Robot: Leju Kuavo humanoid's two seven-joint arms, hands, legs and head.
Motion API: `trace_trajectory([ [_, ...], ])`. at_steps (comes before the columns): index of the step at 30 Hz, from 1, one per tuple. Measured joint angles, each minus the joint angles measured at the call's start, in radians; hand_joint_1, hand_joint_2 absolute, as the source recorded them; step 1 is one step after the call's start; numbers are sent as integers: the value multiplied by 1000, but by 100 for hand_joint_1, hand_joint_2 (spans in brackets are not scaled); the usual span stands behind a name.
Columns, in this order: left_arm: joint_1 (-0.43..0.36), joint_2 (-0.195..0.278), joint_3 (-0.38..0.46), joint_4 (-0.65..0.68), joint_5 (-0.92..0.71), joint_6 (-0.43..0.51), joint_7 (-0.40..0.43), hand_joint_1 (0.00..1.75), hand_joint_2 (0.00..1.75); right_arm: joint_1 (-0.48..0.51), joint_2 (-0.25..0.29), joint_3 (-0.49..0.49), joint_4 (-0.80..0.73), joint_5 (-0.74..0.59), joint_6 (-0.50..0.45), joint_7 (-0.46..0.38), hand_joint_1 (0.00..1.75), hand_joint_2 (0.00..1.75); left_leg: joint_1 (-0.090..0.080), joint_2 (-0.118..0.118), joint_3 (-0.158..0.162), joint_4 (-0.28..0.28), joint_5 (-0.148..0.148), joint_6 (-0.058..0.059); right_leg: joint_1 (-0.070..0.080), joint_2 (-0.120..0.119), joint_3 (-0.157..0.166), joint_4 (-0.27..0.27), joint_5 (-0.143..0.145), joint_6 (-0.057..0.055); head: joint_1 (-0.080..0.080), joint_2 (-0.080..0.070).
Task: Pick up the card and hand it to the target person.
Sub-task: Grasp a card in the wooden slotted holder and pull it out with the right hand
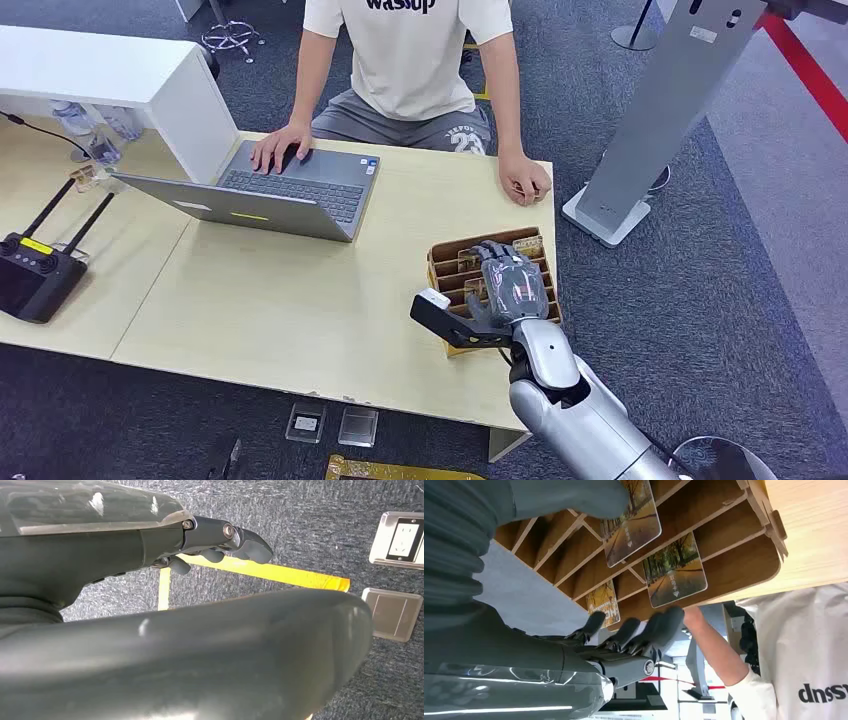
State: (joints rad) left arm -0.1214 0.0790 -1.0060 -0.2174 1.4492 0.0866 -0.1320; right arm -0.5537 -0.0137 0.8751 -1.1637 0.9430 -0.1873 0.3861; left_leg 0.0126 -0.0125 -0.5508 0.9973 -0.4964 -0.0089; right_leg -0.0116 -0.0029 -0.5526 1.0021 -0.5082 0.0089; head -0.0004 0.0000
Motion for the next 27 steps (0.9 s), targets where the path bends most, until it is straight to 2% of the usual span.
trace_trajectory([
  [6,0,0,-2,0,0,0,0,0,0,-3,0,4,15,-13,0,4,56,175,0,0,0,0,0,0,0,0,0,0,0,0,0,0],
  [15,1,1,-2,0,0,0,0,0,0,-4,0,14,36,-24,-4,12,57,175,0,0,0,0,0,0,0,0,0,0,0,0,0,0],
  [23,3,0,-2,0,1,0,3,0,0,-10,1,21,58,-24,-13,-3,95,175,0,0,0,0,0,0,0,0,0,0,0,0,0,0],
  [27,3,0,-2,0,2,0,3,0,0,-16,4,23,69,-30,-17,-10,106,175,0,0,0,0,0,0,0,0,0,0,0,0,0,0],
])
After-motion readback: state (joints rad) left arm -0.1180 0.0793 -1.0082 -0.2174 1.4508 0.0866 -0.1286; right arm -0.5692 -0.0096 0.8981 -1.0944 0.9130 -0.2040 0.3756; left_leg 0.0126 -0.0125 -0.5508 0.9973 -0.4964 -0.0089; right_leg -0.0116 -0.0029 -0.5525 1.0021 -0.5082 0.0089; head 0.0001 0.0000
